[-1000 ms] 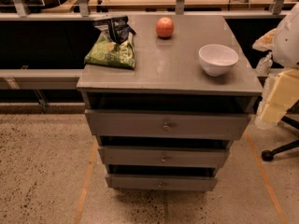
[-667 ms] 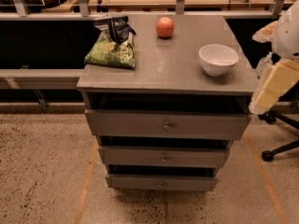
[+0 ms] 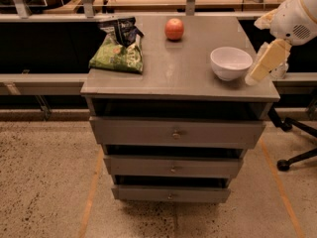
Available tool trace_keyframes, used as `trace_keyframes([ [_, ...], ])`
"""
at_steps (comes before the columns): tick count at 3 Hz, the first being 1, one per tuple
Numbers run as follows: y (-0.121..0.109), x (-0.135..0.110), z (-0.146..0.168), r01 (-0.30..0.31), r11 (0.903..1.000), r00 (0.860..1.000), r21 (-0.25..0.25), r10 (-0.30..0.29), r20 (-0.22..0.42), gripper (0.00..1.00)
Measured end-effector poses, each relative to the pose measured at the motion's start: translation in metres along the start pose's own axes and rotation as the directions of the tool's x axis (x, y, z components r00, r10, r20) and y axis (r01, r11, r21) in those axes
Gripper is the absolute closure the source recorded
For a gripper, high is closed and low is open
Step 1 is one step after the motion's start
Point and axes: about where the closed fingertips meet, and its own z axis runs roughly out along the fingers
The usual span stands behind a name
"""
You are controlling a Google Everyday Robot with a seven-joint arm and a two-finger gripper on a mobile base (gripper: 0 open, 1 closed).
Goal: Move white bowl near green jalapeno chip bag
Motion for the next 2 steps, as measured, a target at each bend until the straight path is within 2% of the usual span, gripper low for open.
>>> trace_keyframes([
  [1, 0.001, 0.0, 0.001, 0.0, 1.0, 1.0, -0.002, 0.0, -0.001, 0.0],
  [2, -0.004, -0.005, 0.022, -0.011, 0.9995, 1.0, -0.03, 0.011, 0.016, 0.0],
])
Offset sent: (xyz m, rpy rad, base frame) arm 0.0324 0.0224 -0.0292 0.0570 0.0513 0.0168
